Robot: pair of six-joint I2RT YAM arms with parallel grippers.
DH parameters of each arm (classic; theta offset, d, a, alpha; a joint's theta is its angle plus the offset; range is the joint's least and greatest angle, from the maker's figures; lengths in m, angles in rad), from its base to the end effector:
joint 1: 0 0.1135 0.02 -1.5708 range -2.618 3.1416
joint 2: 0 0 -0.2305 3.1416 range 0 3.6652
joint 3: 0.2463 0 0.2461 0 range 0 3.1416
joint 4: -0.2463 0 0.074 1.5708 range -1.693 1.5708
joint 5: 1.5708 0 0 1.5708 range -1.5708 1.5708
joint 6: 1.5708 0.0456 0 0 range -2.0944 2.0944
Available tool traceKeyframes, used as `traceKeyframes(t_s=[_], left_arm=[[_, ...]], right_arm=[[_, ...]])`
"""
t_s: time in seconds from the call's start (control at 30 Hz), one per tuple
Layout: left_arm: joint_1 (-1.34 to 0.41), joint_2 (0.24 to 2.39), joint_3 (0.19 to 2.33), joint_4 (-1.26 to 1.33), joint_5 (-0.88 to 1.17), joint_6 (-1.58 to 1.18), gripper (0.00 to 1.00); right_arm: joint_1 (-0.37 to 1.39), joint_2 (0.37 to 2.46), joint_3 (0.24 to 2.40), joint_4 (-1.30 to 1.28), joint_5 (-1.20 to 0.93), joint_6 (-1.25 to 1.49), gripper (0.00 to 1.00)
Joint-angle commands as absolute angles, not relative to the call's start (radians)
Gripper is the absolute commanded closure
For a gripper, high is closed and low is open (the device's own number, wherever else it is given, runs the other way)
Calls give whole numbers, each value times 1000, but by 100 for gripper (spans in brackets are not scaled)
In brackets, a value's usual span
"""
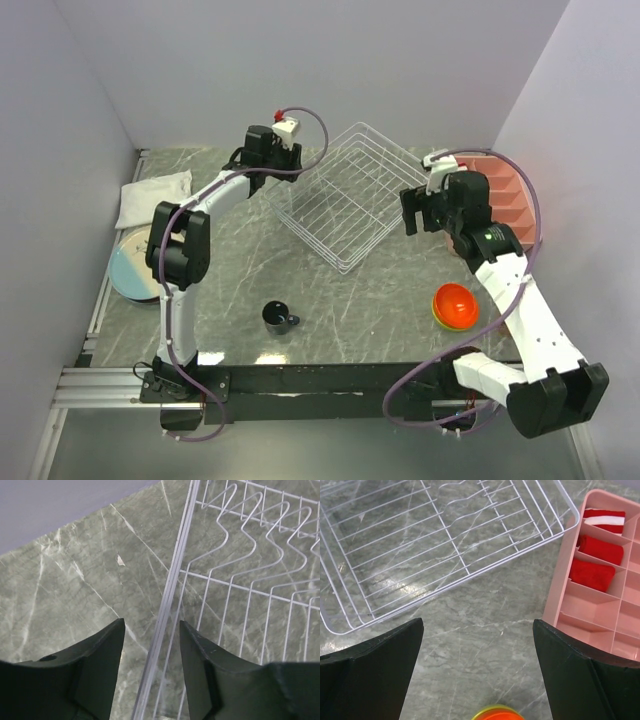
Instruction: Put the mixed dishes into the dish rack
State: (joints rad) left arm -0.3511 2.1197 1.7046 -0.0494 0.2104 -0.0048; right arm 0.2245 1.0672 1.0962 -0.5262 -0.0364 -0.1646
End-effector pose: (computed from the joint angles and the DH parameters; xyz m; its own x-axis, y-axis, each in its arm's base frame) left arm 0.4558 -0.1771 0.2157 -0.4231 0.1500 -0.8936 0.5097 0.8548 -0.0979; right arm 0.2440 0.0574 0.3253 -0.4172 -0.2632 -0.8699 -0.3264 0.9367 -0.1269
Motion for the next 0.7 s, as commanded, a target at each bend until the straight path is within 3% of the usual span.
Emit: traceKeyframes(t_s=[0.0, 0.13, 0.27, 0.3, 0.33, 0.37, 0.67], left_arm=[[-348, 2088, 1706, -41, 212, -77, 48], [-353, 2065, 1646, -44, 215, -104, 52], [-353, 2062, 1629, -49, 198, -104, 67], [-353, 2057, 1625, -49, 192, -104, 75], [-353, 2051, 1612, -49, 161, -113, 93], [-353, 2031, 1602, -43, 144, -124, 99], [-359, 1824, 1405, -51, 2, -456, 99]], right_arm=[[225, 1107, 1167, -509, -41, -152, 3], [227, 1150, 1184, -506, -35, -147, 3], [227, 1196, 1221, -512, -31, -138, 3], [226, 1212, 1229, -514, -29, -138, 4], [225, 1219, 1233, -515, -28, -138, 4], [227, 1229, 1242, -521, -28, -137, 4], [226, 1354, 1284, -554, 45, -34, 7]])
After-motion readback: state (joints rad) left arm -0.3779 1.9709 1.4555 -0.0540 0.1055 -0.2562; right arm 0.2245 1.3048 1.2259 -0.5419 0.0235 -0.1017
